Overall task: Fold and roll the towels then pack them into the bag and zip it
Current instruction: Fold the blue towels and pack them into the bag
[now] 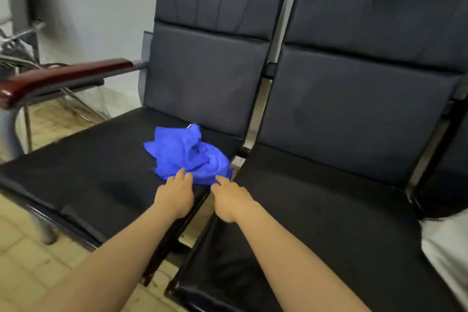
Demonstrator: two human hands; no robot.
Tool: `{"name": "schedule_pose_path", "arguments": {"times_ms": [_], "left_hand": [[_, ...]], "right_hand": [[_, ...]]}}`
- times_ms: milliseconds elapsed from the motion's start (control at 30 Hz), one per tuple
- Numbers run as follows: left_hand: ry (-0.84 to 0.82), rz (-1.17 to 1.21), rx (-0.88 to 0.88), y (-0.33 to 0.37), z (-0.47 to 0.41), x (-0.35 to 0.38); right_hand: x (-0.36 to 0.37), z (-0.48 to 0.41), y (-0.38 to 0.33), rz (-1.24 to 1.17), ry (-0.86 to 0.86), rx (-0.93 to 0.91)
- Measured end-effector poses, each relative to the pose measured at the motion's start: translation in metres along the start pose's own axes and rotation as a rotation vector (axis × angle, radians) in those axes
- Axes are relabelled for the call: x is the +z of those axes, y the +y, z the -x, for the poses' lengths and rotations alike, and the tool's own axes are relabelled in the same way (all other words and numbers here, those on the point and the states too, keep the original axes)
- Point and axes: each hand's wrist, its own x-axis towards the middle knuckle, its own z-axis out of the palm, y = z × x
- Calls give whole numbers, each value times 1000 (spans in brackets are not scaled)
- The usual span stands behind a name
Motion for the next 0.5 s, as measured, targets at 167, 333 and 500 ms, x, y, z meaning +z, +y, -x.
{"name": "schedule_pose_path", "arguments": {"times_ms": [167,333,500], "left_hand": [[29,108,-34,-39,-43,13],[12,-34,-87,-41,-75,10],[40,482,-271,-59,-97,-14]], "right_hand": [[11,-25,1,-53,-5,-24],[14,-41,-1,-136,-4,-65],[7,-52,-13,-207,-23,-103]]}}
